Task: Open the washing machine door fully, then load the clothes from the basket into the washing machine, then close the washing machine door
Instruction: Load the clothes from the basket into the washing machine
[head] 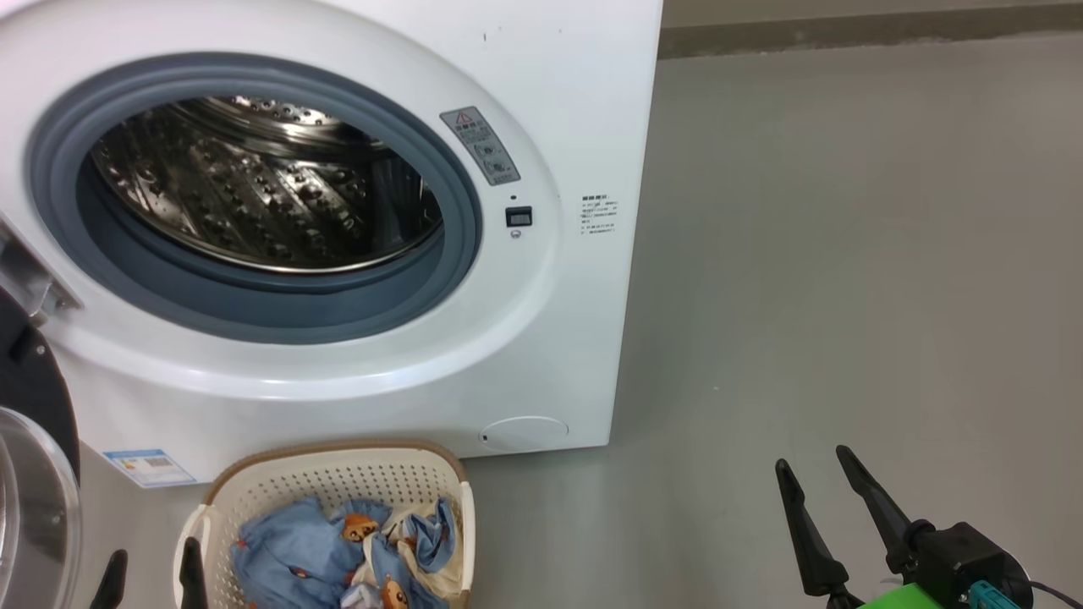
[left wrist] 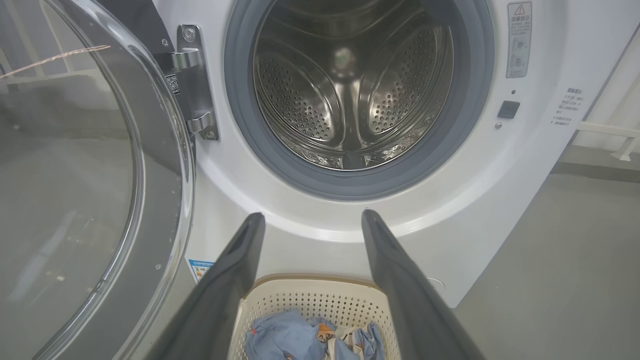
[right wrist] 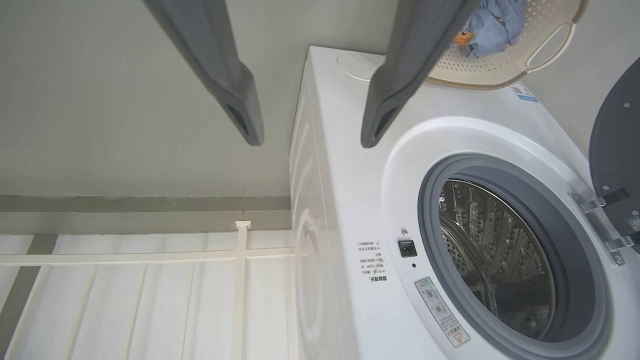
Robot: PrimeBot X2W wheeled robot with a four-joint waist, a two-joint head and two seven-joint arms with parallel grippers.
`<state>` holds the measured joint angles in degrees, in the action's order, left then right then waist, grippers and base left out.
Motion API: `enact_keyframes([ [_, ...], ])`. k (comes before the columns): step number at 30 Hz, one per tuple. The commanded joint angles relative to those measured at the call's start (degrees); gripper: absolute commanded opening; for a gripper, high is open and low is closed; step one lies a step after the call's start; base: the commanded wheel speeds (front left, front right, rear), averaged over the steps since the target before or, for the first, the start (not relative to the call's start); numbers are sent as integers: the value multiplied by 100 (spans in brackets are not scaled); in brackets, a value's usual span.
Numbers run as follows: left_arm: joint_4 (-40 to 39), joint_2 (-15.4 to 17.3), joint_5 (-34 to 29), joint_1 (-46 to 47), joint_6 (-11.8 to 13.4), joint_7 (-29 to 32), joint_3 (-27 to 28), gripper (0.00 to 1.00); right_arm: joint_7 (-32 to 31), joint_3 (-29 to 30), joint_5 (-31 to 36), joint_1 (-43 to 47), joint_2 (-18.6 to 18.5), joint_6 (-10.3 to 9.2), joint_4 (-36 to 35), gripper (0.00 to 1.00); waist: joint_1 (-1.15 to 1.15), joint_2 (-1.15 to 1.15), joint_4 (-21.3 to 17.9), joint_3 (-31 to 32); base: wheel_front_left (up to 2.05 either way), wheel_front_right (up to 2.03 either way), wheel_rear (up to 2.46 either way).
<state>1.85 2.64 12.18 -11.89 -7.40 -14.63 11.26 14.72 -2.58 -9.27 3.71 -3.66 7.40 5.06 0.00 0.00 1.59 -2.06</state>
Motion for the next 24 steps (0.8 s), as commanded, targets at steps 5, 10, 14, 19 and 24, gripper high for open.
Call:
enact_keyframes([
  [5,9,25,65,348,-9,-37,58,100,28,-123,51,-188,-13,9,-194,100,0,0,25,-256,0,0,0],
  [10,225,44,111,699,-9,-37,-103,100,28,-116,89,-297,6,9,-187,100,0,0,78,-661,0,0,0],
  [14,374,143,189,1049,-9,-37,-155,100,28,-116,130,-408,26,9,-240,100,0,0,91,-1047,0,0,0],
  [19,509,246,264,1414,-9,-37,-201,100,28,-71,201,-541,45,9,-321,100,0,0,99,-1431,0,0,0],
  [24,807,417,339,1827,-9,-37,-318,100,28,-28,287,-688,61,9,-389,100,0,0,110,-1825,0,0,0],
])
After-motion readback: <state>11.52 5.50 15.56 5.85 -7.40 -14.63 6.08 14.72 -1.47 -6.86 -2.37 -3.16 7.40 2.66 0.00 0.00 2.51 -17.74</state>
